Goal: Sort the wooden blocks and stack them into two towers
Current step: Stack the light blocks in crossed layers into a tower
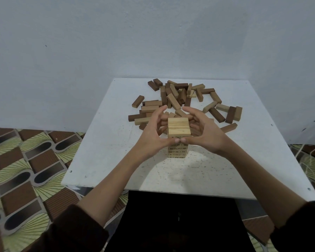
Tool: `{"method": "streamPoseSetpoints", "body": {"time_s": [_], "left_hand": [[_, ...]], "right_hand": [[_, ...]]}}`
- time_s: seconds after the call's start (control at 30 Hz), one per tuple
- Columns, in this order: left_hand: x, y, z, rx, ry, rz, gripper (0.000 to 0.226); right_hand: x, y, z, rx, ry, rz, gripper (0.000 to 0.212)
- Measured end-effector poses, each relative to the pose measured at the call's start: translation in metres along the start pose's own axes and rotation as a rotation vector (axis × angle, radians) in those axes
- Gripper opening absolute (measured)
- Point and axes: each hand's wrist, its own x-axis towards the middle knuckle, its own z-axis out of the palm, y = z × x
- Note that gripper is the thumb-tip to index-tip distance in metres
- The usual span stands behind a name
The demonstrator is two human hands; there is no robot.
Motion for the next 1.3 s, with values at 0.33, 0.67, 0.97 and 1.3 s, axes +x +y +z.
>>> {"method": "streamPoseSetpoints", "body": {"time_s": [0.33,0.67,0.97,1.3], "left_hand": [[-0.003,0.003,-0.003,-0.008,-0.024,-0.015,0.102],[-0.003,0.011,-0.004,-0.003,-0.010,-0.018,0.106],[-0.004,0.014,-0.003,-0.029,-0.021,-0.016,0.106],[-0.001,0.035,-0.023,-0.105,0.019,0.017,0.063]], "right_hand": [[-0.002,-0.003,-0.003,-0.012,0.004,0.001,0.085],[-0.002,-0.009,-0.003,0.002,0.002,-0.012,0.082],[-0.001,-0.009,-0.002,0.015,0.009,-0.020,0.081],[0.002,-0.021,-0.029,0.050,0.195,-0.051,0.044]]}}
